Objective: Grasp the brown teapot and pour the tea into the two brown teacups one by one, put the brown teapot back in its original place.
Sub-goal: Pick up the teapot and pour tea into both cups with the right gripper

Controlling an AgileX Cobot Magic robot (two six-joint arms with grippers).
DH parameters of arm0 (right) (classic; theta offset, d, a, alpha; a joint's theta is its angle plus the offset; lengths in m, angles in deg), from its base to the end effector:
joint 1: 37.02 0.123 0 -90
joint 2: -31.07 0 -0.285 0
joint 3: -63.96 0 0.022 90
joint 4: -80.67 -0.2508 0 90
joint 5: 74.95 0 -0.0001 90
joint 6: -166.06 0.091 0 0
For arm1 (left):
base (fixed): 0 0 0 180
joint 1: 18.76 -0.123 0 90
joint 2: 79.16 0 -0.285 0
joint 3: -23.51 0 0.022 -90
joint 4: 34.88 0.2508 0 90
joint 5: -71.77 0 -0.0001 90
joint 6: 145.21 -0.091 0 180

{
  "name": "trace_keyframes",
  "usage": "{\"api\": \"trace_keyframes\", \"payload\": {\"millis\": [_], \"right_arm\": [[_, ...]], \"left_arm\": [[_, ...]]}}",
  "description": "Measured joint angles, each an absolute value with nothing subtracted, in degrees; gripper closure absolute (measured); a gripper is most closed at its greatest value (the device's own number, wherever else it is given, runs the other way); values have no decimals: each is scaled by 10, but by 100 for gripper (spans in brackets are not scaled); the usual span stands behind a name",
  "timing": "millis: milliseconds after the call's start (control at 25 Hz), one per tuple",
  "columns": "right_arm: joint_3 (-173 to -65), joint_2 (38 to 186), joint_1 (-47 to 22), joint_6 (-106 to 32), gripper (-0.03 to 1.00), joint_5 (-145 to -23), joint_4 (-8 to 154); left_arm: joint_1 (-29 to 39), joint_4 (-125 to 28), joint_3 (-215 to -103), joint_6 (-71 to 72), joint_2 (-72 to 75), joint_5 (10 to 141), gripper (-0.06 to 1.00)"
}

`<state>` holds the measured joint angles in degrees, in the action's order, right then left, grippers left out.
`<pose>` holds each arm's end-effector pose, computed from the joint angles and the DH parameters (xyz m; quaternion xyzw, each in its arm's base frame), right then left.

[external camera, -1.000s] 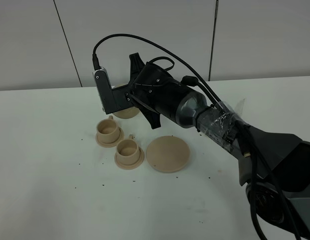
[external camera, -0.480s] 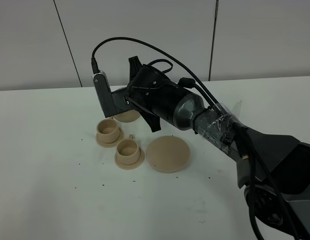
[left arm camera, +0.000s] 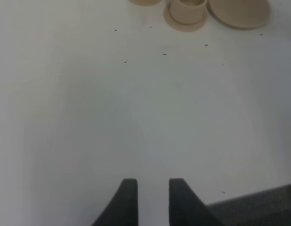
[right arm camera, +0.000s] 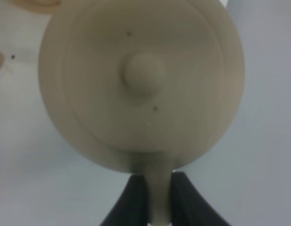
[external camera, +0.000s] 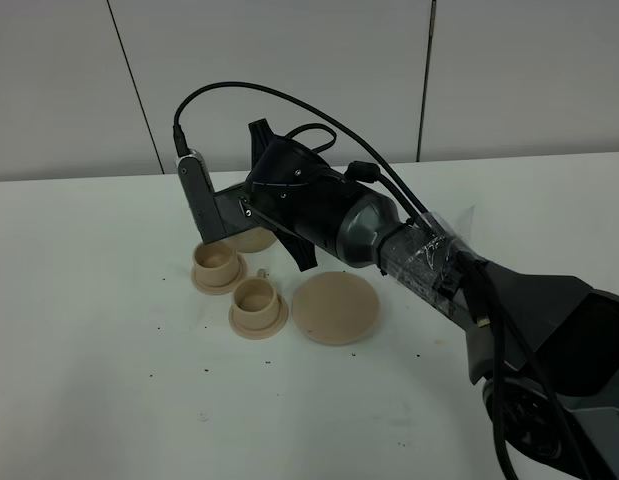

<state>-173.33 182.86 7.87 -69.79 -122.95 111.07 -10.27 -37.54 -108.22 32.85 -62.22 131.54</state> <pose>0.4202 0.3702 0.1970 -0.7698 0.5031 -0.2694 0.2858 0.0195 -0.0066 0.2790 0.0795 0.8831 -0.0495 0.4597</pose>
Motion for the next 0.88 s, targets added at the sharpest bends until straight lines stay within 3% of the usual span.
{"api": "trace_keyframes", "payload": {"millis": [880], "right_arm": [[-1733,1818,84,-709,87,-1243,1146]], "left_arm": [[-103,-375,-1082,328,-622,1315,71]]}}
